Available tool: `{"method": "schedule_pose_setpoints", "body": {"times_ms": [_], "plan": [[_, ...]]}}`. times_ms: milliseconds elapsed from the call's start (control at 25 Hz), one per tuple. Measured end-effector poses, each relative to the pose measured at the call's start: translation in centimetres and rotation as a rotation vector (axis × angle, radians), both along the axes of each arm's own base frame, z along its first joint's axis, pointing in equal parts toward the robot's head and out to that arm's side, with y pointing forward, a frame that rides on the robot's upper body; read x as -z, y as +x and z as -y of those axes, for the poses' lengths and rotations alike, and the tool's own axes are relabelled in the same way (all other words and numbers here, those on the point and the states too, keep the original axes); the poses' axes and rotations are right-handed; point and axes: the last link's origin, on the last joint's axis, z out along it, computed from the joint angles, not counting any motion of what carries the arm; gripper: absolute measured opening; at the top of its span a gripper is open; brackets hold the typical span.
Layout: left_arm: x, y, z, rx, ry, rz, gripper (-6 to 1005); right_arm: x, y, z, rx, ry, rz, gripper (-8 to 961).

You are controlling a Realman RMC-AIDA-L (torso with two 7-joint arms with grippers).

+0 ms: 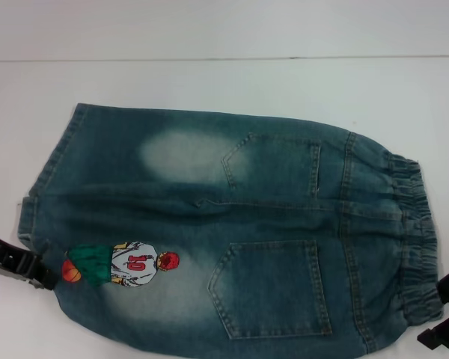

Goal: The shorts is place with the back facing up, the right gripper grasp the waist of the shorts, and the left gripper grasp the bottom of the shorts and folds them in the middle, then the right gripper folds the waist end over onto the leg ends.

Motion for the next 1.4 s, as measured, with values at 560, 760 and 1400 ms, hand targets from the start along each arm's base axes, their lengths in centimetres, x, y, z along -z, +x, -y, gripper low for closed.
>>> {"method": "schedule_pose_setpoints", "body": {"times_ms": [560,760,1400], "plan": [[0.3,0.4,-0.2,0.013,-0.011,-0.002,87,-0.9,1.1,0.4,-0.053,0.117,-0.072,311],[0.2,0.3,-0.3,0.019,0.001,0.0,87,-0.9,1.2,0.7,-0.088,0.128,-0.117,201],[-1.2,0.6,-4.8,0.148,0.254,-0.03,86,-5.2,2.3,-0.6,-0.147,0.505,-0.373,53]]}}
